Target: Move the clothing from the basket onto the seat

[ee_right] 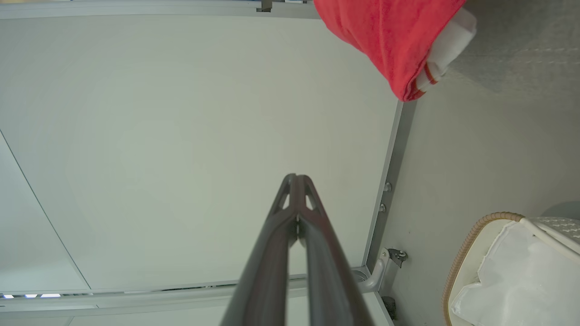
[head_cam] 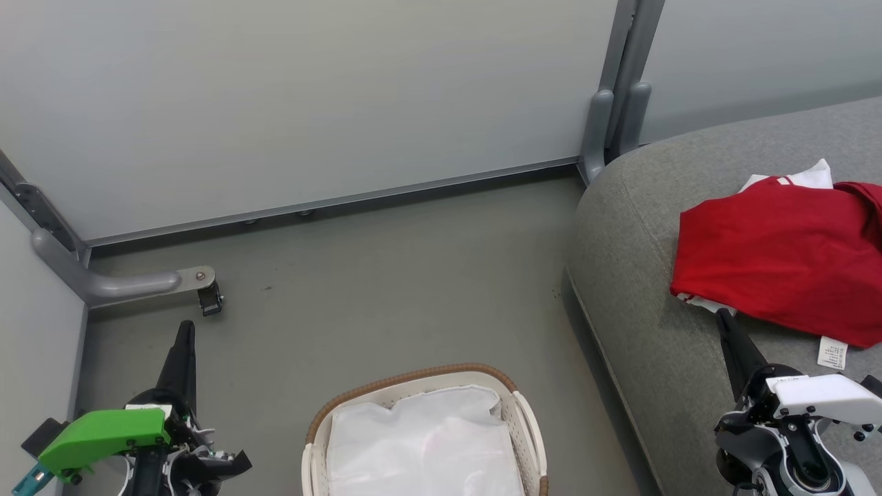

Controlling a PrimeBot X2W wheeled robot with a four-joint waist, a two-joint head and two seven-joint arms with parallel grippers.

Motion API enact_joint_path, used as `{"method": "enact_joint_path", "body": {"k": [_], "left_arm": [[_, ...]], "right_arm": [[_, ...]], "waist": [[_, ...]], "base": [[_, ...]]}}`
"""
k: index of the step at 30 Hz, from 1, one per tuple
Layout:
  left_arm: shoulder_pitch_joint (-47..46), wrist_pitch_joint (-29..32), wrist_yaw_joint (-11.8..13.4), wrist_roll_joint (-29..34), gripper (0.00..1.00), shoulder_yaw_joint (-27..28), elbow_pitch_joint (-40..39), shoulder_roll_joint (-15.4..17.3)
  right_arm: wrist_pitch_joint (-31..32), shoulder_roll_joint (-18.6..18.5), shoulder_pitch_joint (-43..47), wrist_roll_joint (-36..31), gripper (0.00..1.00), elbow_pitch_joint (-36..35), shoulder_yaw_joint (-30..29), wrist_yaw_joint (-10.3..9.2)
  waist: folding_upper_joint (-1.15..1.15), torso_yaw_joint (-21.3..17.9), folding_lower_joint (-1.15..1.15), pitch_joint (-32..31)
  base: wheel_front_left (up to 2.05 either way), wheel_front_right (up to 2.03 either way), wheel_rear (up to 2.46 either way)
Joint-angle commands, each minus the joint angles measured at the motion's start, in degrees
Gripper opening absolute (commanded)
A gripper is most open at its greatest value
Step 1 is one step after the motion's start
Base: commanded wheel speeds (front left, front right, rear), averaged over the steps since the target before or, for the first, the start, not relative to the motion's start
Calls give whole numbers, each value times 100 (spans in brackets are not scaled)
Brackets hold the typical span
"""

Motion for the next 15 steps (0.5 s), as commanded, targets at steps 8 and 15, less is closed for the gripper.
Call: {"method": "enact_joint_path", "body": {"k": [8,15], "left_arm": [[-69,20,-35,-19,0,11,-10,35],[-69,20,-35,-19,0,11,-11,36]], "right_arm": [[14,-34,41,21,0,-15,-12,0],[14,-34,41,21,0,-15,-12,0]], "waist": [[0,0,0,0],[0,0,0,0]], "base": [[0,0,0],[0,0,0]]}}
